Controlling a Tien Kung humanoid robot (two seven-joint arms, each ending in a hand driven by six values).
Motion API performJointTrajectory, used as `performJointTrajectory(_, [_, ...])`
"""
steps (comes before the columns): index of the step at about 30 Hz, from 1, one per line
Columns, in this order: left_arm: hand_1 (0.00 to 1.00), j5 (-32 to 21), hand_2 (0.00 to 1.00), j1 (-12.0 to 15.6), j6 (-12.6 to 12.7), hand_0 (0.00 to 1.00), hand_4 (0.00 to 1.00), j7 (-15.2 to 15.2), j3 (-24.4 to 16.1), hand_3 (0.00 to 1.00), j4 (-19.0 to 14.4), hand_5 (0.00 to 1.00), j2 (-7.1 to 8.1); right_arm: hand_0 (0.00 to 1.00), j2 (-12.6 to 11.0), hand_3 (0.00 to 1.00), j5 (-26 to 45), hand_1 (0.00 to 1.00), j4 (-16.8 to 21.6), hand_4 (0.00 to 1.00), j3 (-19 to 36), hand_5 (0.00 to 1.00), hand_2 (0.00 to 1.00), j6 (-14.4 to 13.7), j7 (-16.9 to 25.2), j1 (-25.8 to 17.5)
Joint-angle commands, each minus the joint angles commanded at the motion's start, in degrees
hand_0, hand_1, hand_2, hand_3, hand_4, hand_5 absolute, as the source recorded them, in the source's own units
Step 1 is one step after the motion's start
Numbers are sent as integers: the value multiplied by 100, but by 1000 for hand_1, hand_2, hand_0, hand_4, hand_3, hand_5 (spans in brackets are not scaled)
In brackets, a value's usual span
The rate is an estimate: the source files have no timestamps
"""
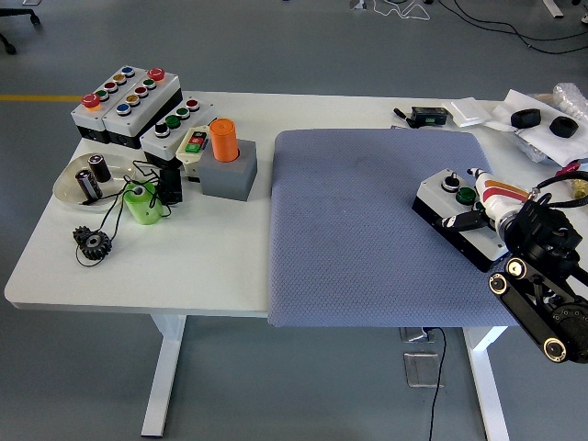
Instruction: Pick up the button,place it on the desk,press the button,press the button
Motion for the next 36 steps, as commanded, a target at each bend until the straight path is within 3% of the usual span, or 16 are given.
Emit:
performJointTrajectory(1, [700, 12, 698, 0, 0, 647, 312, 4, -11, 497, 0, 998, 0, 549, -6, 679, -31, 401, -30, 903, -44, 243, 451, 62, -17, 21])
performJointTrajectory(6, [700, 40, 698, 4, 0, 647, 312, 14, -38, 497, 0, 998, -3, 549, -28, 679, -166, 401, -173, 903, -210, 243, 451, 262, -92, 110])
performJointTrajectory(7, [700, 34, 699, 7, 1, 648, 310, 12, -39, 497, 0, 998, -5, 451, -42, 542, -171, 303, -201, 901, -258, 255, 367, 285, -98, 133])
performJointTrajectory(13, [700, 22, 699, 4, 2, 648, 310, 12, -32, 497, 0, 998, -5, 451, -273, 542, -230, 303, -170, 901, -653, 255, 367, 259, -152, 292])
performJointTrajectory(14, [700, 28, 699, 3, 0, 647, 311, 13, -36, 497, 0, 998, -3, 233, -342, 243, -235, 104, -134, 788, -728, 65, 197, 194, -145, 320])
performJointTrajectory(19, [700, 43, 699, -1, -3, 647, 311, 17, -53, 497, 0, 998, 1, 233, -653, 243, -79, 104, 115, 788, -1030, 65, 197, -290, 142, 376])
performJointTrajectory(20, [700, 57, 698, -3, -4, 648, 310, 21, -60, 498, 0, 998, 2, 101, -739, 198, -23, 2, 209, 735, -1117, 14, 131, -399, 239, 379])
performJointTrajectory(25, [700, 150, 698, 1, 0, 648, 310, 44, -137, 498, 0, 998, -2, 101, -1136, 198, 282, 2, 711, 735, -1574, 14, 131, -1069, 958, 446])
performJointTrajectory(26, [700, 180, 698, 4, 0, 648, 310, 54, -157, 497, 0, 998, -4, 27, -1241, 177, 419, 2, 812, 710, -1702, 8, 102, -1266, 1219, 482])
performJointTrajectory(28, [700, 215, 698, 10, -1, 648, 310, 65, -172, 497, 0, 998, -7, 27, -1364, 177, 540, 2, 938, 710, -1831, 8, 102, -1418, 1643, 524])
performJointTrajectory(32, [699, 206, 698, 28, -2, 647, 310, 64, -152, 498, 0, 998, -10, 9, -1579, 179, 489, 2, 1140, 672, -2077, 9, 104, -1164, 2524, 648])
performJointTrajectory(36, [699, 264, 698, 33, 0, 647, 310, 80, -179, 498, 0, 998, -11, 9, -1719, 179, 484, 2, 1098, 672, -2544, 9, 104, -1003, 3487, 921])
